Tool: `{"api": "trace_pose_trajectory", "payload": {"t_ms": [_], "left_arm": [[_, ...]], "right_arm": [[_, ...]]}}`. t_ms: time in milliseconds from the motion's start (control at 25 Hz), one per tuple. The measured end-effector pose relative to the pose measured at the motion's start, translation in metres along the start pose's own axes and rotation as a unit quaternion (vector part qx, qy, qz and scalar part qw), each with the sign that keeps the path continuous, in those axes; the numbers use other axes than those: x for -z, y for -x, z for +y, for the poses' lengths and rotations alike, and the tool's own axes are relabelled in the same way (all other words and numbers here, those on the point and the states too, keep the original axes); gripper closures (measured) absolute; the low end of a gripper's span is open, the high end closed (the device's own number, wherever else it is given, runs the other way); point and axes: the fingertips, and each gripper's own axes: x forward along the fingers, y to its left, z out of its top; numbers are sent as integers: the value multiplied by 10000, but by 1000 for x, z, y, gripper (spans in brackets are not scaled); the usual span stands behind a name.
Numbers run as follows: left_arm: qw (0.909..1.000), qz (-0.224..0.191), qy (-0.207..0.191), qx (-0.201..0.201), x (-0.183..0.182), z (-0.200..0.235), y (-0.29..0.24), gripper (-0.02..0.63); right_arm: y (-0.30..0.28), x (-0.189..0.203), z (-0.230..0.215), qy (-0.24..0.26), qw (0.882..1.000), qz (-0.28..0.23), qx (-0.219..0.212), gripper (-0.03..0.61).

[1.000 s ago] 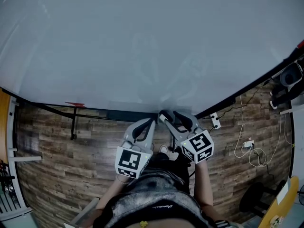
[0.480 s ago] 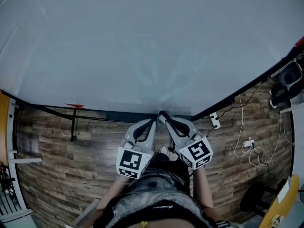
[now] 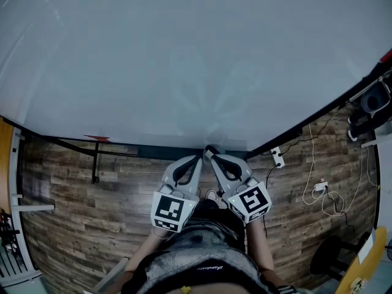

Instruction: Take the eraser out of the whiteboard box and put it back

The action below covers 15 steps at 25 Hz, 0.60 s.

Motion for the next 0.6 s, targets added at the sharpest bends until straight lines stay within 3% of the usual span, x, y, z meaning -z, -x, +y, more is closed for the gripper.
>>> {"api": "trace_pose_trajectory", "payload": {"t_ms": [400, 600], "left_arm": [[9999, -159, 9, 15, -7, -3, 1, 614], [9989, -402, 84, -219, -27, -2, 7, 614]], "right_arm": [[-2, -17, 4, 65, 9996, -244, 159, 575], [0, -42, 9, 204, 9986, -429, 240, 575]]}}
